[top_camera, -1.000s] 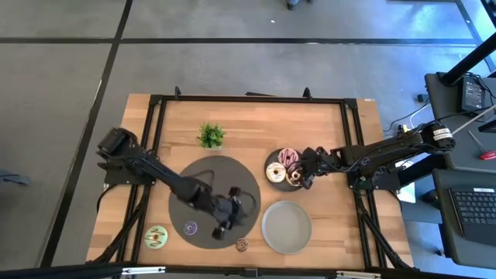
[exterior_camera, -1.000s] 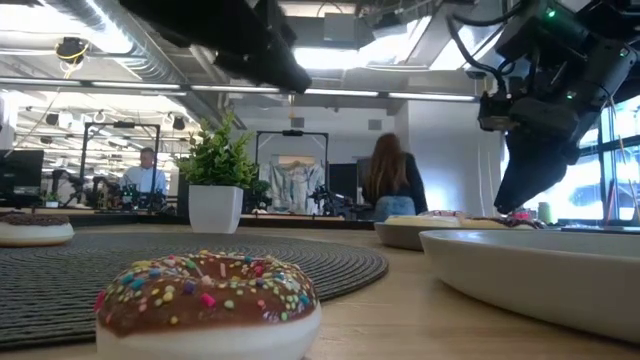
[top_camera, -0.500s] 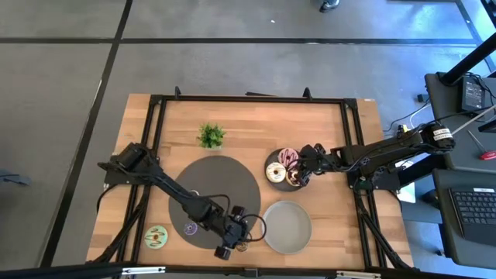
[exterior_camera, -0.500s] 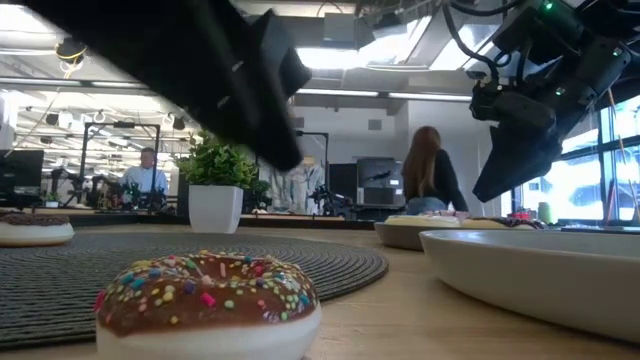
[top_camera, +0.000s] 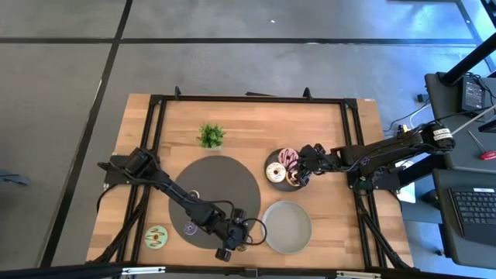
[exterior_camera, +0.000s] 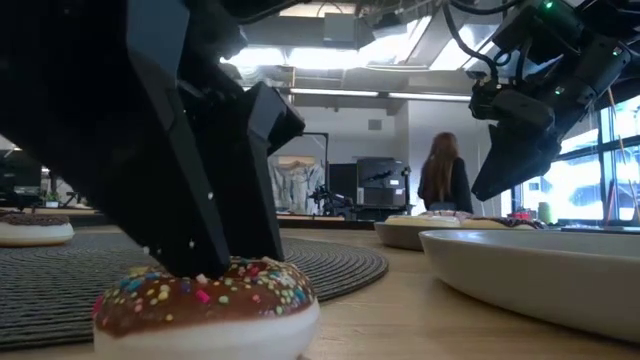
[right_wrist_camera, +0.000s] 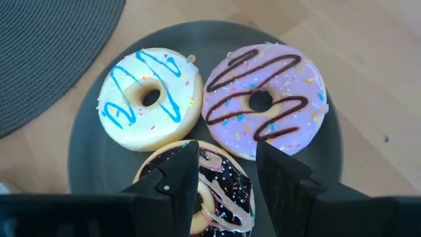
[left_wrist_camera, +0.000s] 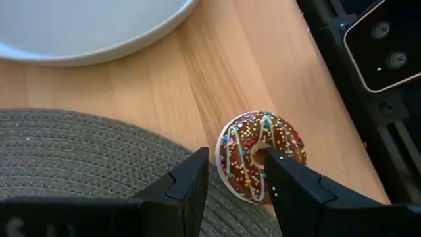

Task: Pick & Place donuts
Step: Put the small brown donut on the gray plate

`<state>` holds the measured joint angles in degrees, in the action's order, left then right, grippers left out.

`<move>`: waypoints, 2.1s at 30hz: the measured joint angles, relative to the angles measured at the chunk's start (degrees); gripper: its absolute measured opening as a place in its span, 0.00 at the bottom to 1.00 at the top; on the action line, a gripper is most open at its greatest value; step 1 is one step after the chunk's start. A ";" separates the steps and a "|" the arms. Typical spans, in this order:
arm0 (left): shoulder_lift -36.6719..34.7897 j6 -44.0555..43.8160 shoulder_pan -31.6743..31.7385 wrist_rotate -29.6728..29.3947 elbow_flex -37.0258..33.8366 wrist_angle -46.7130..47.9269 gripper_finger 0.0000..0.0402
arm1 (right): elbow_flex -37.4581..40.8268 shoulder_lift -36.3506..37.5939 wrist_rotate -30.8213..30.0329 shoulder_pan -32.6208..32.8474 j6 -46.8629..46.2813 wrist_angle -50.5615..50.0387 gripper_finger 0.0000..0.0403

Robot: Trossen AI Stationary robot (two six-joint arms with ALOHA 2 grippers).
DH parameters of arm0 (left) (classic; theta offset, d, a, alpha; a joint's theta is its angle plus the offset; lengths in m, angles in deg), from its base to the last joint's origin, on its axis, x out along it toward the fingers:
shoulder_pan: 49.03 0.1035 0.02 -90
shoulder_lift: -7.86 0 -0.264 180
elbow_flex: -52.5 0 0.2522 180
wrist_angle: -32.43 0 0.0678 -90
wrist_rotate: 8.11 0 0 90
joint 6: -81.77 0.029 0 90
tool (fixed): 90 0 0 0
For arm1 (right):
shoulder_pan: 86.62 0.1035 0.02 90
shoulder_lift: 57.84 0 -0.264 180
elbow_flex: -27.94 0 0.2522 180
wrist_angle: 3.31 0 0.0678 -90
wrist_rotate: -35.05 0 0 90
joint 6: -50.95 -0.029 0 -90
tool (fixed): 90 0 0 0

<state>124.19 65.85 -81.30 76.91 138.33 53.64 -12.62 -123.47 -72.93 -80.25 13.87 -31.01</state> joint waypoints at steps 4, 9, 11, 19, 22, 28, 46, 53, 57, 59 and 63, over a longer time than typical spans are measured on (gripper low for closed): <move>0.00 0.02 0.00 -0.01 0.00 -0.46 0.36 | 0.00 0.00 0.02 0.00 0.04 -0.04 0.38; 0.00 0.13 0.00 -0.15 0.00 -0.51 0.36 | 0.00 0.00 0.00 0.00 0.16 -0.07 0.38; 0.00 0.13 0.00 -0.28 0.00 -0.37 0.36 | 0.00 0.00 0.02 0.00 0.24 -0.09 0.38; 0.00 0.14 0.00 -0.28 0.00 0.76 0.34 | 0.00 0.00 0.02 0.00 0.26 -0.13 0.38; -0.02 0.15 0.00 -0.28 0.00 0.80 0.30 | 0.00 0.00 0.02 0.00 0.28 -0.21 0.38; -0.02 0.15 0.13 -0.36 0.00 0.91 0.14 | 0.00 0.00 0.02 0.00 1.55 -0.31 0.38; -4.80 0.14 4.45 2.11 2.49 0.63 0.01 | -6.73 0.04 -0.48 1.07 10.41 -2.21 0.38; -5.33 -0.76 11.35 -8.31 3.42 0.49 0.01 | -9.55 0.04 -0.45 6.91 22.21 2.94 0.38; -5.33 2.16 14.94 -18.52 3.43 -0.47 0.01 | -8.58 0.03 -0.44 10.22 23.37 6.98 0.38; -5.33 4.85 16.38 -21.73 3.43 -1.92 0.01 | -8.57 0.02 -0.44 11.39 23.89 7.32 0.38; -5.33 9.36 18.02 -26.02 3.45 -3.97 0.01 | -8.57 0.02 -0.44 11.78 23.77 7.71 0.38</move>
<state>118.86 75.21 -63.28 50.88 141.78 49.67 -21.19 -123.44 -73.36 -68.47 37.64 -23.30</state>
